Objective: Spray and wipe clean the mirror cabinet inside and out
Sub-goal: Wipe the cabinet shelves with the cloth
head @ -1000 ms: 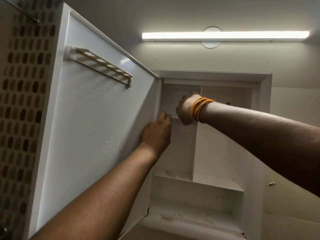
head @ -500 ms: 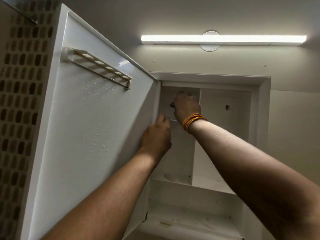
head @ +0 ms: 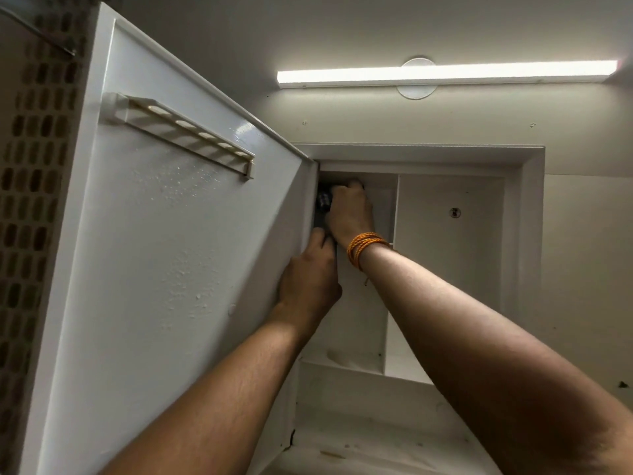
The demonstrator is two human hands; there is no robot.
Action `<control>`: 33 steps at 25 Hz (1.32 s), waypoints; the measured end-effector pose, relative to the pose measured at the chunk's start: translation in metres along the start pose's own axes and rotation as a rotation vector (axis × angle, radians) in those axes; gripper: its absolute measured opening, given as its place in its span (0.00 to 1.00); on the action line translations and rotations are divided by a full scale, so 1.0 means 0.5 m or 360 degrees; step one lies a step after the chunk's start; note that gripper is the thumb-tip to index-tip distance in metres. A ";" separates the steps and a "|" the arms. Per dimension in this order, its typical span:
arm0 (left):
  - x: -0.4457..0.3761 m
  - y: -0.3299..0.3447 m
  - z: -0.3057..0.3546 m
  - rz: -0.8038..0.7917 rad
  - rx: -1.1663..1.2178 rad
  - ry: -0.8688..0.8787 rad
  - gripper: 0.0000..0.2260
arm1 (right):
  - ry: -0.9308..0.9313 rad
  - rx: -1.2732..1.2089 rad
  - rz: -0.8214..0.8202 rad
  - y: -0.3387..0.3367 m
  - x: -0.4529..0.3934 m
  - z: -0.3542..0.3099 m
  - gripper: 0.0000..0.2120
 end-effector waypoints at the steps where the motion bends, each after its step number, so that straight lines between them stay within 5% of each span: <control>1: 0.000 0.002 0.001 0.0006 -0.0015 -0.0005 0.22 | -0.0075 -0.0003 0.0002 0.003 -0.003 0.001 0.11; 9: 0.003 0.005 0.009 -0.0003 -0.0174 -0.0044 0.27 | -0.0895 0.0595 -0.0517 0.029 0.003 -0.006 0.10; 15: 0.010 0.010 0.011 -0.0059 -0.0297 0.0015 0.32 | -0.0733 0.0845 -0.0552 -0.017 0.013 0.020 0.15; 22: 0.013 -0.001 0.016 -0.0074 -0.0345 0.0023 0.27 | -0.0438 0.0868 -0.0970 -0.031 0.027 0.009 0.13; 27: 0.006 -0.010 0.011 -0.0093 -0.0207 0.0023 0.28 | -0.0238 0.0458 -0.0954 -0.058 0.027 -0.001 0.12; 33: -0.021 -0.028 0.020 -0.0260 -0.0251 0.0003 0.25 | 0.0560 -0.1187 -0.0308 -0.100 0.014 0.070 0.10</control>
Point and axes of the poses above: each hand's wrist, its own x-axis away from the middle knuckle, its own y-axis out of the palm, z = x × y, the point moved 7 cm from there along -x, towards the middle knuckle, and after that the axes turned 6 degrees about x, right-handed, at the moved point
